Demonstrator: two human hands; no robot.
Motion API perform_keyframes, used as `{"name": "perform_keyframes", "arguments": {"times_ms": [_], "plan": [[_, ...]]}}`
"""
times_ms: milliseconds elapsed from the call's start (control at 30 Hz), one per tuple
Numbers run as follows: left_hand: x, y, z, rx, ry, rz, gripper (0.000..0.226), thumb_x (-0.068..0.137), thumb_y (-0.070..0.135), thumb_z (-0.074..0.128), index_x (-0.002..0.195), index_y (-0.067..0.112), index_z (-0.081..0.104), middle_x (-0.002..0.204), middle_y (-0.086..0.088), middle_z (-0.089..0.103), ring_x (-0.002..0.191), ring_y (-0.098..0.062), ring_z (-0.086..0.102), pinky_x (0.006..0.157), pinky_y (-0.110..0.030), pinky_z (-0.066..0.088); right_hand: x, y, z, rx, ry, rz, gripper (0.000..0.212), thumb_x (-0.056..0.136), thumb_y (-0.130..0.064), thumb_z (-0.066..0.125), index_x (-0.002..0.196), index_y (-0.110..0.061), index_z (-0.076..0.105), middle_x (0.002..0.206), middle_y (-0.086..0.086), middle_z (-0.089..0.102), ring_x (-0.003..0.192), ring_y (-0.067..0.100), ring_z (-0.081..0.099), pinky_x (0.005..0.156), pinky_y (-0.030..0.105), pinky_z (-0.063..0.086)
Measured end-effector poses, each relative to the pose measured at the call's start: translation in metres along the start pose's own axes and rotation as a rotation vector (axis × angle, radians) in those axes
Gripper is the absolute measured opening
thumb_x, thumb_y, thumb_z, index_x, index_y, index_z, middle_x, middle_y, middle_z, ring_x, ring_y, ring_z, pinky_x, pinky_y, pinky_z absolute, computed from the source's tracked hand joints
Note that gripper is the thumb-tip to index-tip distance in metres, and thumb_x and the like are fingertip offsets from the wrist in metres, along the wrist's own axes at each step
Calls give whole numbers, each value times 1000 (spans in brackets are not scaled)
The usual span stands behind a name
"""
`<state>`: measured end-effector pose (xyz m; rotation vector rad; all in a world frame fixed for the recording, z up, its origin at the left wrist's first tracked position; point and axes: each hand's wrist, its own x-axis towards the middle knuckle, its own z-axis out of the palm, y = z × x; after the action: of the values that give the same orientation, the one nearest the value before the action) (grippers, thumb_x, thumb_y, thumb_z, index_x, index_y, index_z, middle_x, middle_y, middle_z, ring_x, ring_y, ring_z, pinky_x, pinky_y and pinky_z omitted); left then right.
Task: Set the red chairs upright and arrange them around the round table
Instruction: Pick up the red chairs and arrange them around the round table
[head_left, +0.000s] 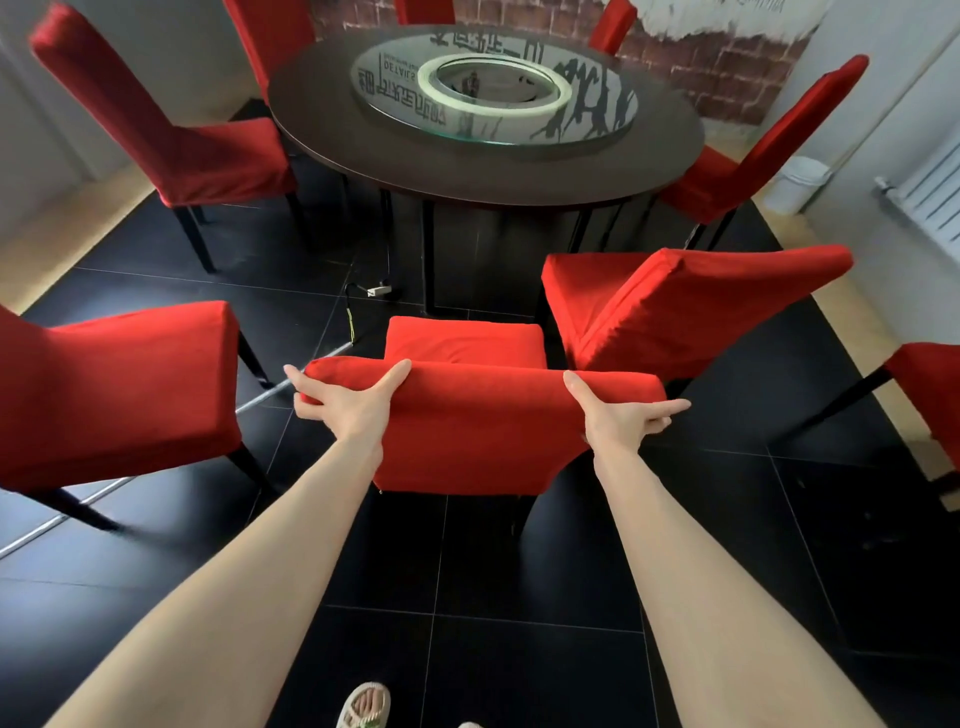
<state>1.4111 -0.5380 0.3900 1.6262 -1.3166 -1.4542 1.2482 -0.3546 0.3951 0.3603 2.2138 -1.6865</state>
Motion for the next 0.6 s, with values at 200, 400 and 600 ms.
{"name": "perform_keyframes", "arguments": {"times_ms": [200,400,600], "plan": [[5,-2,2,-16,5,34,138,50,51,93,150,40,-2,153,-8,4,122,-31,48,100,-49,44,3,-5,0,-24,-17,-19,146,57,-43,92,149,-41,-21,161,15,-15,135,42,38,102,56,45],[9,0,-9,27,-104,50,146,47,45,95,150,40,-9,155,-11,-2,132,-30,38,101,-46,40,1,-4,1,-11,-30,-45,141,59,-42,91,149,-46,-18,160,16,-16,133,43,39,102,57,45],[17,6,-14,19,-142,62,146,49,42,95,151,39,-10,154,-11,-1,133,-30,37,105,-46,39,-2,-6,11,-14,-19,-49,139,60,-42,91,149,-47,-16,159,16,-15,132,42,40,101,56,47]]}}
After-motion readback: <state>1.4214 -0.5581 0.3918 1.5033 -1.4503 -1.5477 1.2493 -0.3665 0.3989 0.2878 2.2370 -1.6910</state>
